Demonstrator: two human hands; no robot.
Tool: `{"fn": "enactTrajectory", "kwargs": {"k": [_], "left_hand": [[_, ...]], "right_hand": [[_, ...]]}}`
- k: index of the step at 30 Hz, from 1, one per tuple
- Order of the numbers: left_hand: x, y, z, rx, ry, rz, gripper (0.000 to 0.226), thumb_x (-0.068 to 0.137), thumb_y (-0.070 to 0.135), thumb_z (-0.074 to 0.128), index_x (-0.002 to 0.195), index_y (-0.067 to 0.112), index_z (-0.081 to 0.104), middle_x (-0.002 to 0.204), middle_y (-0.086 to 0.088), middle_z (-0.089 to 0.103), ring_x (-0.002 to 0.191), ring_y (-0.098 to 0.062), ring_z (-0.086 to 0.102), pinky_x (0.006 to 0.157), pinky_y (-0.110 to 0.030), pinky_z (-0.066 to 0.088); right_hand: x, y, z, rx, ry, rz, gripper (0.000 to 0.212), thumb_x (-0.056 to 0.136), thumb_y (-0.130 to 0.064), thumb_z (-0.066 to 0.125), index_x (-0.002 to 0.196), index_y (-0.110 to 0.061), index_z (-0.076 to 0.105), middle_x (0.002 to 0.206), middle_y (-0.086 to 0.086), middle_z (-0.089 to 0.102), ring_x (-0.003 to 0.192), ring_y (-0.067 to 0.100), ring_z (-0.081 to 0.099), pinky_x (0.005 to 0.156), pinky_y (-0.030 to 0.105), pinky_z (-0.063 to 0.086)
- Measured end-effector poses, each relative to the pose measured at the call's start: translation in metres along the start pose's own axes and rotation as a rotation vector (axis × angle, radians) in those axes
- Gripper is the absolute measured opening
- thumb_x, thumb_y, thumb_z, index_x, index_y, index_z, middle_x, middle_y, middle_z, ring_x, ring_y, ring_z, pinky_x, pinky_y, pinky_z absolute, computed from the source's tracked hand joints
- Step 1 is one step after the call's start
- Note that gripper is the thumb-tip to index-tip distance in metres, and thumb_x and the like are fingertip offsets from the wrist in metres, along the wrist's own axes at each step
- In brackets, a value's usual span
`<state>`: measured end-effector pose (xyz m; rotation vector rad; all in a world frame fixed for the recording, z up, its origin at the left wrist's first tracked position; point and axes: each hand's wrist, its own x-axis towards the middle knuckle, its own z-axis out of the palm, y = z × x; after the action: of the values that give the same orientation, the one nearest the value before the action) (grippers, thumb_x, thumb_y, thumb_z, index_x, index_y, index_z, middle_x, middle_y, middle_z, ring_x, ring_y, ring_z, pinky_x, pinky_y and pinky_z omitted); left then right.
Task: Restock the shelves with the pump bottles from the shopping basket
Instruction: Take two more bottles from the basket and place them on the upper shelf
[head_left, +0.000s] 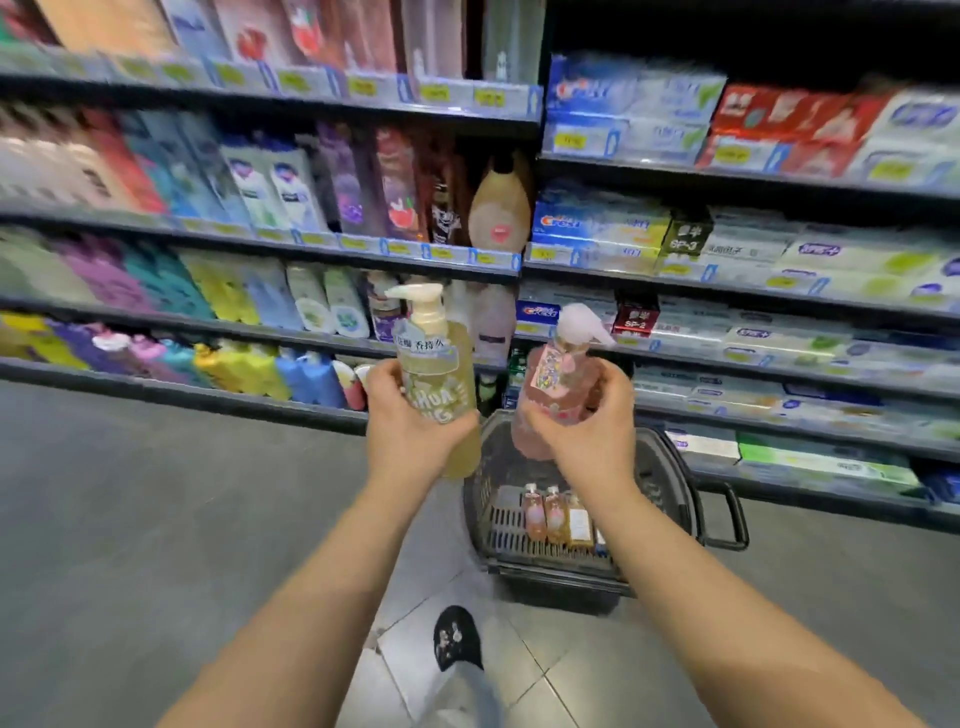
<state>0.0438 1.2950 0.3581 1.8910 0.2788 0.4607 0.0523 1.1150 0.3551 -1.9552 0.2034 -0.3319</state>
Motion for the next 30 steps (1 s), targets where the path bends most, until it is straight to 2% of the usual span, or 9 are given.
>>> {"fn": "enactTrajectory", "kwargs": {"k": [5,7,10,14,18,19,23,27,30], "left_hand": [[0.030,0.056,-0.090,0.053,0.122,0.133,0.078,0.049,0.031,0.086,0.108,0.027,0.035,0.102,0.009,0.048,0.094,-0.015,0.055,0.081,-0.029,0.047],[0.049,0.069,-0.126,0.048,0.156,0.166,0.080,0.049,0.032,0.085,0.110,0.027,0.034,0.103,0.011,0.048,0.094,-0.014,0.055,0.078,-0.027,0.045],[0.082,0.080,-0.177,0.026,0.186,0.219,0.082,0.051,0.033,0.086,0.111,0.030,0.030,0.113,0.001,0.051,0.100,-0.015,0.055,0.080,-0.026,0.042],[0.141,0.090,-0.243,0.050,0.249,0.299,0.082,0.055,0.030,0.088,0.113,0.024,0.030,0.112,0.001,0.050,0.097,-0.016,0.054,0.078,-0.027,0.042],[0.203,0.100,-0.298,0.067,0.266,0.381,0.085,0.054,0.024,0.089,0.116,0.016,0.033,0.107,0.006,0.044,0.096,-0.014,0.052,0.081,-0.024,0.042],[0.218,0.104,-0.310,0.072,0.263,0.402,0.085,0.053,0.024,0.089,0.117,0.016,0.032,0.108,0.004,0.044,0.098,-0.014,0.051,0.082,-0.024,0.041],[0.272,0.119,-0.338,0.054,0.236,0.446,0.086,0.056,0.027,0.089,0.118,0.021,0.029,0.122,-0.005,0.048,0.106,-0.020,0.054,0.091,-0.035,0.046],[0.321,0.139,-0.346,0.012,0.209,0.544,0.086,0.056,0.026,0.089,0.117,0.015,0.030,0.123,-0.009,0.048,0.106,-0.022,0.055,0.090,-0.037,0.047],[0.358,0.158,-0.342,-0.042,0.219,0.616,0.084,0.053,0.031,0.089,0.111,0.019,0.029,0.116,-0.006,0.048,0.104,-0.020,0.054,0.087,-0.033,0.046]], "right_hand": [[-0.014,-0.099,0.033,0.041,-0.042,-0.148,0.082,0.056,-0.041,0.084,0.125,-0.024,0.044,0.122,-0.001,0.054,0.108,0.018,0.058,0.092,0.044,0.049],[-0.014,-0.133,0.051,0.067,-0.045,-0.202,0.079,0.056,-0.040,0.084,0.124,-0.026,0.045,0.121,-0.003,0.053,0.107,0.017,0.058,0.092,0.043,0.049],[-0.009,-0.179,0.085,0.079,-0.039,-0.292,0.080,0.057,-0.041,0.085,0.125,-0.026,0.044,0.123,-0.002,0.052,0.109,0.017,0.056,0.094,0.041,0.048],[0.002,-0.241,0.143,0.133,-0.010,-0.409,0.076,0.060,-0.038,0.084,0.124,-0.026,0.044,0.120,-0.003,0.052,0.108,0.014,0.055,0.091,0.031,0.048],[0.016,-0.301,0.198,0.229,0.047,-0.507,0.068,0.059,-0.033,0.086,0.112,-0.035,0.043,0.105,-0.025,0.048,0.095,-0.003,0.052,0.083,0.018,0.044],[0.021,-0.315,0.209,0.228,0.064,-0.521,0.070,0.059,-0.033,0.086,0.114,-0.034,0.043,0.107,-0.023,0.049,0.097,-0.001,0.052,0.084,0.018,0.042],[0.046,-0.361,0.242,0.215,0.116,-0.572,0.084,0.063,-0.032,0.085,0.132,-0.019,0.040,0.127,-0.001,0.049,0.114,0.016,0.052,0.097,0.030,0.043],[0.080,-0.398,0.262,0.237,0.124,-0.650,0.083,0.065,-0.024,0.085,0.134,-0.016,0.038,0.129,0.000,0.044,0.120,0.022,0.049,0.103,0.038,0.041],[0.111,-0.418,0.273,0.270,0.129,-0.708,0.079,0.068,-0.015,0.084,0.133,-0.015,0.038,0.131,0.006,0.044,0.121,0.024,0.048,0.103,0.045,0.042]]}}
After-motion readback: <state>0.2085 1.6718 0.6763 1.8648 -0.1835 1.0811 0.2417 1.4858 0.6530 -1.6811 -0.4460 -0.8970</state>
